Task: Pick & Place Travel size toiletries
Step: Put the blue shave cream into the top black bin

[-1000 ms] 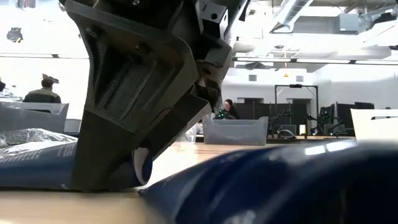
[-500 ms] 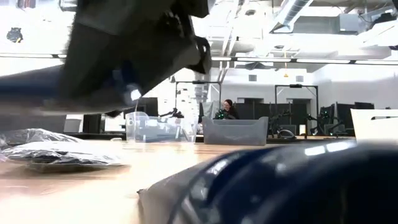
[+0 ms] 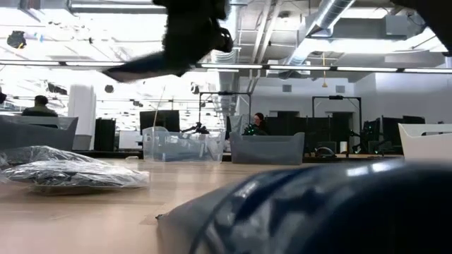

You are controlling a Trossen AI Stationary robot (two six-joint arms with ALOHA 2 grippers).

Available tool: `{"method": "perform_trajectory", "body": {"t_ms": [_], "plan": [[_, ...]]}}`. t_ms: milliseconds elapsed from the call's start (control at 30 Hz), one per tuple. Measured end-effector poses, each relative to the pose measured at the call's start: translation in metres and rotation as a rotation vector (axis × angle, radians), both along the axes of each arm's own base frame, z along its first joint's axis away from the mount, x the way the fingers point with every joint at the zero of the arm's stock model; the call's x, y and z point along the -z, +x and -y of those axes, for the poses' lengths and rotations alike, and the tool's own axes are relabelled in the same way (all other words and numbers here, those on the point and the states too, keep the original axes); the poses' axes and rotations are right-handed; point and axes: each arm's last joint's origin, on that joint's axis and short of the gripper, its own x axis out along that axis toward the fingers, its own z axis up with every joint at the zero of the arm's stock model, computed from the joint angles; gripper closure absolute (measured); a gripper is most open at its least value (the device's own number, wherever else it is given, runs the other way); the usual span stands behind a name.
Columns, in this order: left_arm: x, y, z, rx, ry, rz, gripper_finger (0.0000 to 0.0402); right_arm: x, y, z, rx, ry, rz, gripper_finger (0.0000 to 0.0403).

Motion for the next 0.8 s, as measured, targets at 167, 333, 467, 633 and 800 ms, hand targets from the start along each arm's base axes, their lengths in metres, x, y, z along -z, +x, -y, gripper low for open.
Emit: {"method": "perform_trajectory", "body": {"t_ms": [167, 333, 467, 633, 800], "plan": [[0.000, 0.000, 0.000, -0.001, 0.002, 0.000, 0.0170, -0.022, -0.006, 0.075, 0.102, -0.037, -0.031, 0.0275], [0.000, 0.000, 0.000, -0.001, 0.002, -0.001, 0.0170, -0.036, -0.018, 0.154, 0.269, -0.052, -0.049, 0.0251], [0.000, 0.000, 0.000, -0.001, 0.001, -0.001, 0.0170, -0.039, -0.038, 0.213, 0.401, -0.047, -0.128, 0.0267], [0.000, 0.000, 0.000, -0.001, 0.001, -0.002, 0.0170, -0.036, -0.068, 0.270, 0.474, -0.039, -0.262, 0.0300], [0.000, 0.000, 0.000, -0.001, -0.001, -0.005, 0.0170, -0.035, -0.084, 0.294, 0.477, 0.024, -0.306, 0.0314]]}}
